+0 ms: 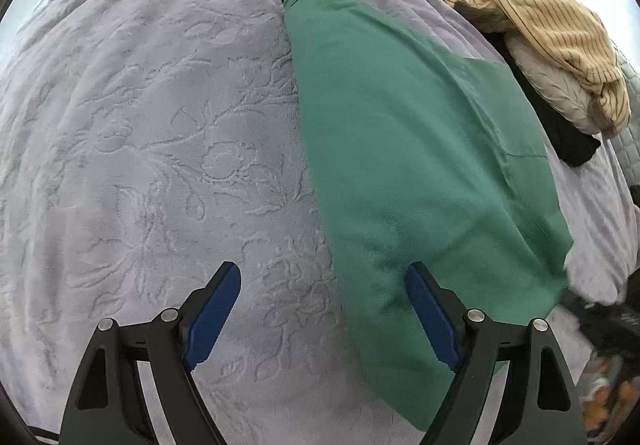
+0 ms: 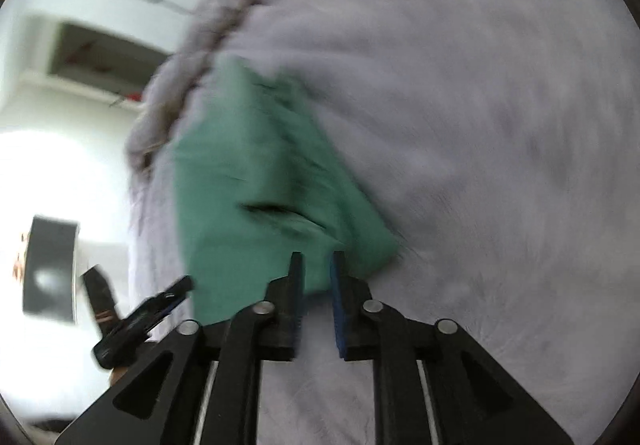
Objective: Fold large clothes
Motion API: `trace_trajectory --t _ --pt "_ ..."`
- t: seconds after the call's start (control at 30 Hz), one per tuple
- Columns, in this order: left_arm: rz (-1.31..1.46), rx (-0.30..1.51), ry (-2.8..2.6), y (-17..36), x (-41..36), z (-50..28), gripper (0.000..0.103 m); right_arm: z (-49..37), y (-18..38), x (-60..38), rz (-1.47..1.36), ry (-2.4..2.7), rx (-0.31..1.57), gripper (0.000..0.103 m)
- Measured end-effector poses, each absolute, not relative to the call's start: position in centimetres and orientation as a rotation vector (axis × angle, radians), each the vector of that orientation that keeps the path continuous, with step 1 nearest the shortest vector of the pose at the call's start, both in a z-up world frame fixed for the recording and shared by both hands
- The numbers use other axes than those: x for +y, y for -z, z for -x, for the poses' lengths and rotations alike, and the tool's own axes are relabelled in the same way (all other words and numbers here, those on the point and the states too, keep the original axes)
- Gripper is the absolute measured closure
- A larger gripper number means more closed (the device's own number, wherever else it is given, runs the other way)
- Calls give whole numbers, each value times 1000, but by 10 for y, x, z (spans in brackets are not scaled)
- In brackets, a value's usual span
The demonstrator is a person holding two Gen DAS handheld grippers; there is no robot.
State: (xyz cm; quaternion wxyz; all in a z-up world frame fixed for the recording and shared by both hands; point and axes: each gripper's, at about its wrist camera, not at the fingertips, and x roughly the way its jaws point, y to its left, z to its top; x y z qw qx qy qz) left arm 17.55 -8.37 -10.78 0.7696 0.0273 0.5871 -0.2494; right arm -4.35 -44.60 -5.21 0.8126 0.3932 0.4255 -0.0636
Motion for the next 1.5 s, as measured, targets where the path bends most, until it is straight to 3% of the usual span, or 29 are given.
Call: trace_trajectory --t 0.03,0.07,0.23,0.33,0.37,0.4,0.6,0.7,1.0,1.13,1.27,1.37,1.5 --pt "-54 1272 546 105 -83 -174 18 30 44 -448 -809 119 901 57" --pt "-47 1271 551 102 -82 -173 18 17 36 -451 -773 107 894 40" --pt "-57 1292 553 103 -85 -167 18 -80 53 -469 -690 101 990 39" --pt "-52 1309 539 107 -86 -161 18 -108 65 -469 -636 120 1045 48" --pt "-50 1310 535 107 -86 -159 18 -116 67 -469 -613 119 1056 66" --pt "-51 1308 532 106 -86 -158 18 -125 71 -470 -594 130 1075 96" --pt "-71 1300 538 111 -90 -150 18 -141 116 -487 -468 256 1192 97" --pt "-74 1299 533 116 -90 -147 18 -126 141 -503 -546 272 1244 103" --pt "-112 1308 513 112 -88 -140 17 -45 50 -475 -640 62 1031 99" --pt "-127 1322 522 110 -91 -133 17 -29 36 -442 -654 -80 1023 99" --pt "-126 1318 522 114 -90 -130 17 -33 65 -434 -618 -7 1117 99" --pt "-110 1327 509 117 -87 -130 13 -28 106 -455 -741 59 1171 103" --pt "-101 1326 515 119 -90 -125 13 -18 124 -464 -815 34 1149 103"
